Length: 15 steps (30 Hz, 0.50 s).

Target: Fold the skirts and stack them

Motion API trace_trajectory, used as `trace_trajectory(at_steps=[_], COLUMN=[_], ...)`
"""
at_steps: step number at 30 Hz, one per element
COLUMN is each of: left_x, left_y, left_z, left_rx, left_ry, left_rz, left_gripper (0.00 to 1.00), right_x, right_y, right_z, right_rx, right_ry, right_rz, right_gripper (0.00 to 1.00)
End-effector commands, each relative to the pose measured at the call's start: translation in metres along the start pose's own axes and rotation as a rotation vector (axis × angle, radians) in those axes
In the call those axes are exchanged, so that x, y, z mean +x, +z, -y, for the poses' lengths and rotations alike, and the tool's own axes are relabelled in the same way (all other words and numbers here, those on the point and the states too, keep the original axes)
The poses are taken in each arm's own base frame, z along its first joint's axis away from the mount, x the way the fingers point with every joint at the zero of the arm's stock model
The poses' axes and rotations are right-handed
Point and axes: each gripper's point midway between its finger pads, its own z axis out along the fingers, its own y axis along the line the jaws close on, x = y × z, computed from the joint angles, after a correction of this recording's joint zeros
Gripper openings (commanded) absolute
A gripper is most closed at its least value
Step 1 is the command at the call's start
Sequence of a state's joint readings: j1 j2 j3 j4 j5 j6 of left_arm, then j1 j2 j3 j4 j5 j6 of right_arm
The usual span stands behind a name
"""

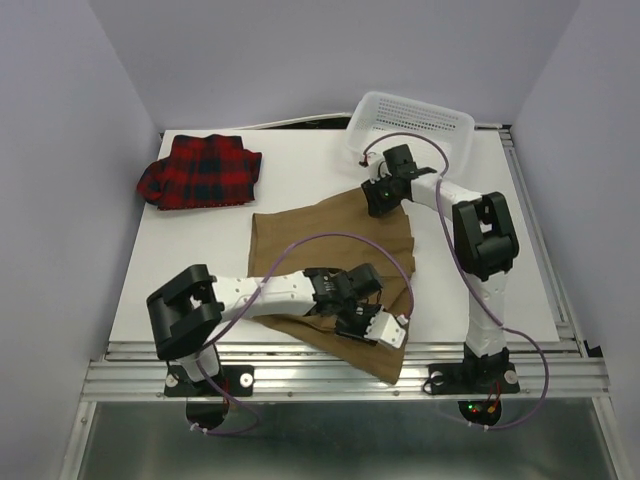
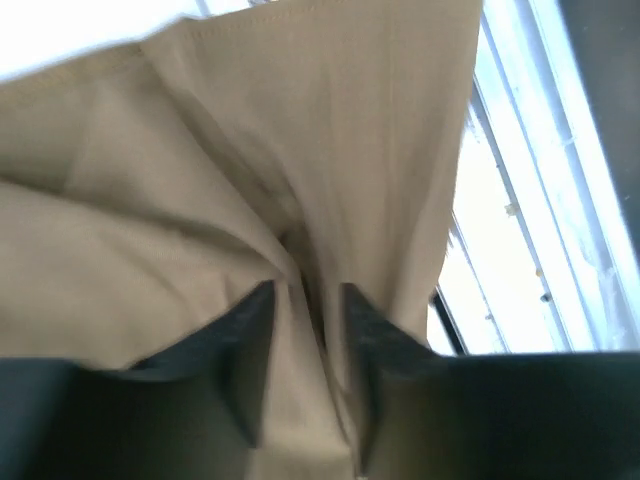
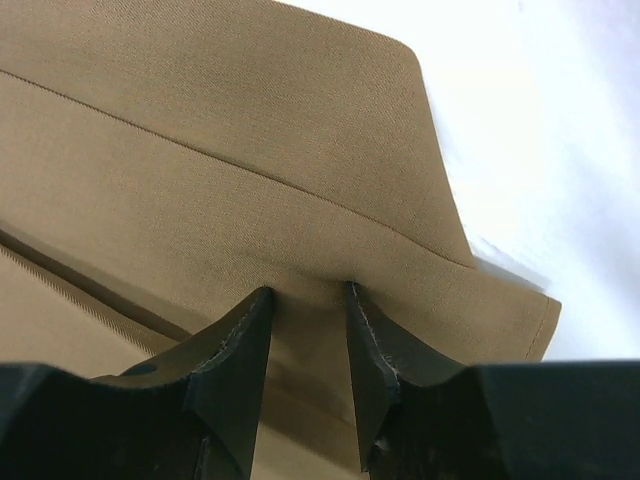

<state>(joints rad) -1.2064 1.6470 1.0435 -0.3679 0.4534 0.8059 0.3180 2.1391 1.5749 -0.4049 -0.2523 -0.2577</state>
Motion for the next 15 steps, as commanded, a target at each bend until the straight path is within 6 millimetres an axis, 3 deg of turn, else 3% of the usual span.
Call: trace_trajectory(at_steps=[1,3,4,5,6,9,10,11,12,14,15], left_x=[-0.018,-0.031,-0.022,-0.026,-0.002,0.036,0.066,0.078,0.095,0.12,0.126], left_y=[-0.029,-0.055,-0.07,-0.089,-0.105,-0.139,-0.154,-0.162,-0.17,-0.177,-0.177], left_z=[-0.017,-0.03,-0.045,-0.054,-0.062,-0.073,-0.07,-0.066,-0.05,-0.028,-0.017], left_rx=[-0.091,-0.148,-0.19,-0.221,-0.238,-0.3,-0.309,-0.312,-0.291,-0.293,-0.282], left_ry=[-0.01,-0.045,-0.107,-0.141,-0.216,-0.24,-0.31,-0.318,-0.307,-0.303,-0.288], left_rz=[0.063,0.129,0.143,0.174,0.139,0.066,0.02,0.0,-0.056,-0.136,-0.159], left_gripper=[0.58,0.7,0.7,0.7,0.69,0.66,0.65,0.65,0.65,0.64,0.64], right_x=[0.001,-0.003,-0.017,-0.013,-0.032,-0.037,-0.044,-0.048,-0.069,-0.081,-0.093], right_y=[0.032,0.037,0.037,0.046,0.046,0.057,0.055,0.048,0.028,-0.004,-0.04], right_z=[-0.002,0.005,0.009,0.013,0.018,0.021,0.02,0.013,0.008,-0.01,-0.019], right_rx=[0.072,0.099,0.11,0.122,0.136,0.133,0.127,0.092,0.079,0.013,0.002], right_ry=[-0.066,-0.067,-0.07,-0.068,-0.084,-0.079,-0.07,-0.059,-0.061,-0.053,-0.073], right_rz=[-0.023,-0.024,0.001,-0.016,0.018,0.004,0.014,0.008,0.053,0.078,0.122], right_gripper=[0.41,0.41,0.41,0.41,0.42,0.45,0.47,0.53,0.56,0.68,0.72])
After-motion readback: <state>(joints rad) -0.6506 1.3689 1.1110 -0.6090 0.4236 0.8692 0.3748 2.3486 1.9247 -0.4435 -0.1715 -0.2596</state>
